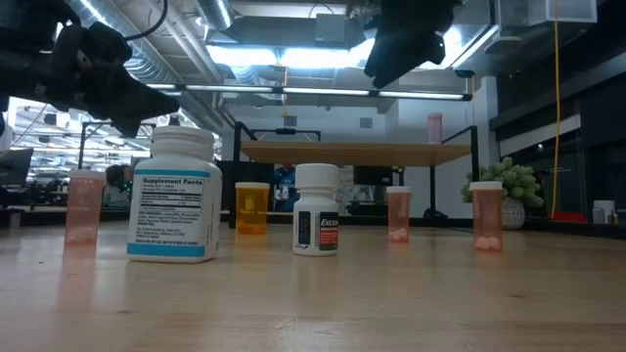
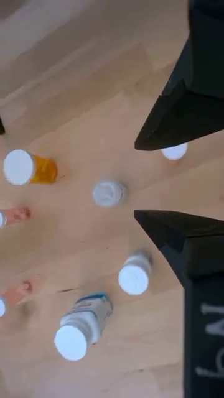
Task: Pick and place medicine bottles onto shelf by color
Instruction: Put the orange pill bottle on the shelf
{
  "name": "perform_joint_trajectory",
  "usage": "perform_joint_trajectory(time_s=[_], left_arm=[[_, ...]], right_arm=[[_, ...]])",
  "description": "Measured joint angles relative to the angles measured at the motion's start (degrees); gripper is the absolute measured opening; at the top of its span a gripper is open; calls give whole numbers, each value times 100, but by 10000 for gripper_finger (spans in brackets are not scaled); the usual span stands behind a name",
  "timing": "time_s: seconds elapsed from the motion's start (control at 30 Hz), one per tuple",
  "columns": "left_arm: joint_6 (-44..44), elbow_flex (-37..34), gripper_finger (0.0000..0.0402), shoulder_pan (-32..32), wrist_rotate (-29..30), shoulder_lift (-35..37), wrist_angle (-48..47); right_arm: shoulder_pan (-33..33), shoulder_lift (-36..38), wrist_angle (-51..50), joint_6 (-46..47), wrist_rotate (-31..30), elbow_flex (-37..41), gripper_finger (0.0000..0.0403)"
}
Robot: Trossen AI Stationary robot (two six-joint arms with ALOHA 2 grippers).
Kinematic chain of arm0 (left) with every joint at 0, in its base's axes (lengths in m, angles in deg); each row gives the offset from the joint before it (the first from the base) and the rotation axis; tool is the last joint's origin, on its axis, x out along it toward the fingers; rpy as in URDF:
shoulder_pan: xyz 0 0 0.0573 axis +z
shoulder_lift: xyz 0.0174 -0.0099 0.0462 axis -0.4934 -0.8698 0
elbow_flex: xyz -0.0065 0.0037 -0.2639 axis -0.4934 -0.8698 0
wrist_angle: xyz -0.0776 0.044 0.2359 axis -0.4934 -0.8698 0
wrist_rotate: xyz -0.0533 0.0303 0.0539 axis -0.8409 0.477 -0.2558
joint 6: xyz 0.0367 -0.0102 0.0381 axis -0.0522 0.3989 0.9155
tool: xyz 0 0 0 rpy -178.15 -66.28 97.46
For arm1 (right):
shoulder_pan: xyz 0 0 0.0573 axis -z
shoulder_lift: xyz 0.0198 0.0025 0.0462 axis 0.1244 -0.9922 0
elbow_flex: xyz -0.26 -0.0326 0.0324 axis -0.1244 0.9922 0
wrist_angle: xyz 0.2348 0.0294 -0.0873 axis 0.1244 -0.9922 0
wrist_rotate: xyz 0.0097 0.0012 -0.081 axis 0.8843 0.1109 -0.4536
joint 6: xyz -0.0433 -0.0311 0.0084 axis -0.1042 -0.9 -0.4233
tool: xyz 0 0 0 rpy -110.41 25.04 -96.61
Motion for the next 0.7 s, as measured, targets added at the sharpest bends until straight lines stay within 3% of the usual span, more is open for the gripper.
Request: perform_joint_trajectory(time_s=[0.2,0.37,0.53,0.7], left_arm=[[-60,0,25,-1,-104,0,2],[1,0,25,0,-147,0,2],[-97,0,25,0,-147,0,4],[-307,0,25,0,-147,0,4]], right_arm=[[11,0,-35,179,62,0,169],[48,0,-472,616,594,0,169],[136,-30,-1083,1179,429,0,169],[372,-212,-970,1335,409,0,169]])
